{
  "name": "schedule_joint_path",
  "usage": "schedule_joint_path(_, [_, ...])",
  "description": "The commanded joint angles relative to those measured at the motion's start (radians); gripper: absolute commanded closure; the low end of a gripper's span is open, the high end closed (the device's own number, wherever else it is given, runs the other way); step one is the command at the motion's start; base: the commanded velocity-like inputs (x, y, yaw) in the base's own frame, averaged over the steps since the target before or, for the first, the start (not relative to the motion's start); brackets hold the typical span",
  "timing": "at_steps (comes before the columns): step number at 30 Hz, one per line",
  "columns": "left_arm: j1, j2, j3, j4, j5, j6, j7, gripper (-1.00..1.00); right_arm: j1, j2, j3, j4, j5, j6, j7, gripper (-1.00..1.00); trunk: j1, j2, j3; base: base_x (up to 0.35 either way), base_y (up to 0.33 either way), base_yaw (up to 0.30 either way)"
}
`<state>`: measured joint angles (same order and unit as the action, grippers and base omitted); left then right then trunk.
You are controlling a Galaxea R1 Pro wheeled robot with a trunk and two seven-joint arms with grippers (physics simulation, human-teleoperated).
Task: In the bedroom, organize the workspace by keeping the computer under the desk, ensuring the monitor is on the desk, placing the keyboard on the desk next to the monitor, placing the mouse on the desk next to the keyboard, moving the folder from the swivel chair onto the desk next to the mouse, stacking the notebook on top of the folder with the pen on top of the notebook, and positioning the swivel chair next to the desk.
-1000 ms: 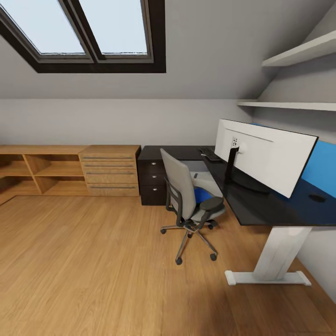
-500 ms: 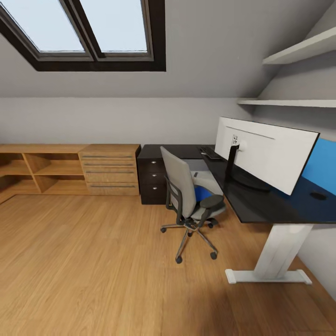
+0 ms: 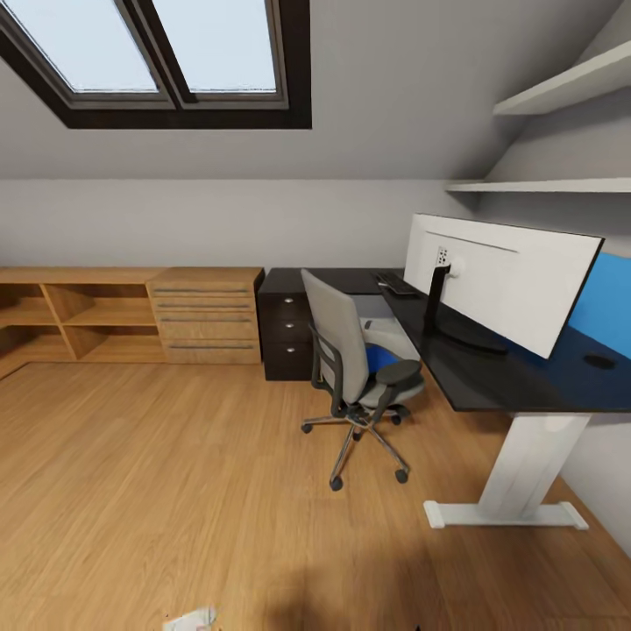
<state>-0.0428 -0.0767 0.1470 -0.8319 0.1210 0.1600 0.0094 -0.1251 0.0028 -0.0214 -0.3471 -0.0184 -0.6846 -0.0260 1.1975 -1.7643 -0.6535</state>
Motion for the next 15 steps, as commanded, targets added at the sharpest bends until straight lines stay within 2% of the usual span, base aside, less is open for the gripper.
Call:
schedule_joint_path(1, [-0.034, -0.014, 0.002, -0.055, 0.002, 0.098, 0.002, -1.00, -0.024, 0.000, -0.002, -0.065, -0.002, 0.100, 0.000, -1.00, 0.004, -0.008, -0.004, 0.000, 0.000, 0.000])
schedule_joint_path(3, [-0.134, -0.038, 0.001, -0.108, -0.006, 0.212, 0.013, -1.00, -0.074, -0.001, -0.002, -0.216, -0.003, 0.335, -0.003, -1.00, 0.012, -0.022, -0.011, 0.000, 0.000, 0.000])
schedule_joint_path(4, [-0.228, -0.052, 0.000, -0.117, -0.008, 0.257, 0.053, -1.00, -0.110, -0.001, -0.003, -0.340, -0.003, 0.514, -0.009, -1.00, 0.015, -0.029, -0.014, 0.000, 0.000, 0.000])
schedule_joint_path(5, [-0.257, -0.055, 0.000, -0.115, -0.008, 0.271, 0.070, -1.00, -0.122, -0.001, -0.003, -0.377, -0.003, 0.568, -0.013, -1.00, 0.019, -0.036, -0.017, 0.000, 0.000, 0.000])
schedule_joint_path(6, [-0.317, -0.060, 0.000, -0.098, -0.008, 0.300, 0.108, -1.00, -0.150, -0.001, -0.004, -0.442, -0.003, 0.675, -0.021, -1.00, 0.023, -0.043, -0.020, 0.000, 0.000, 0.000])
schedule_joint_path(7, [-0.347, -0.062, 0.000, -0.085, -0.007, 0.317, 0.127, -1.00, -0.168, -0.001, -0.004, -0.469, -0.003, 0.726, -0.027, -1.00, 0.027, -0.050, -0.023, 0.000, 0.000, 0.000])
schedule_joint_path(8, [-0.407, -0.065, 0.001, -0.049, -0.006, 0.359, 0.157, -1.00, -0.210, -0.001, -0.003, -0.507, -0.003, 0.826, -0.040, -1.00, 0.031, -0.057, -0.026, 0.000, 0.000, 0.000])
schedule_joint_path(9, [-0.436, -0.067, 0.001, -0.027, -0.006, 0.381, 0.168, -1.00, -0.236, 0.000, -0.003, -0.519, -0.003, 0.873, -0.047, -1.00, 0.035, -0.064, -0.030, 0.000, 0.000, 0.000])
schedule_joint_path(10, [-0.492, -0.072, 0.001, 0.027, -0.004, 0.421, 0.183, -1.00, -0.291, 0.000, -0.003, -0.530, -0.003, 0.956, -0.058, -1.00, 0.038, -0.071, -0.033, 0.000, 0.000, 0.000])
schedule_joint_path(11, [-0.517, -0.075, 0.001, 0.057, -0.003, 0.436, 0.188, -1.00, -0.320, -0.001, -0.003, -0.526, -0.003, 0.992, -0.061, -1.00, 0.042, -0.078, -0.036, 0.000, 0.000, 0.000])
schedule_joint_path(12, [-0.575, -0.081, 0.002, 0.143, 0.002, 0.463, 0.198, -1.00, -0.408, 0.000, -0.003, -0.472, -0.003, 1.062, -0.069, -1.00, 0.046, -0.085, -0.039, 0.000, 0.000, 0.000])
schedule_joint_path(13, [-0.588, -0.083, 0.002, 0.166, 0.004, 0.467, 0.200, -1.00, -0.436, 0.000, -0.003, -0.441, -0.003, 1.076, -0.070, -1.00, 0.050, -0.092, -0.042, 0.000, 0.000, 0.000])
schedule_joint_path(14, [-0.613, -0.087, 0.003, 0.215, 0.011, 0.470, 0.203, -1.00, -0.511, 0.000, -0.003, -0.325, -0.004, 1.088, -0.073, -1.00, 0.054, -0.099, -0.045, 0.000, 0.000, 0.000])
schedule_joint_path(15, [-0.619, -0.087, 0.003, 0.226, 0.013, 0.469, 0.204, -1.00, -0.533, 0.000, -0.003, -0.283, -0.004, 1.083, -0.073, -1.00, 0.058, -0.106, -0.048, 0.000, 0.000, 0.000])
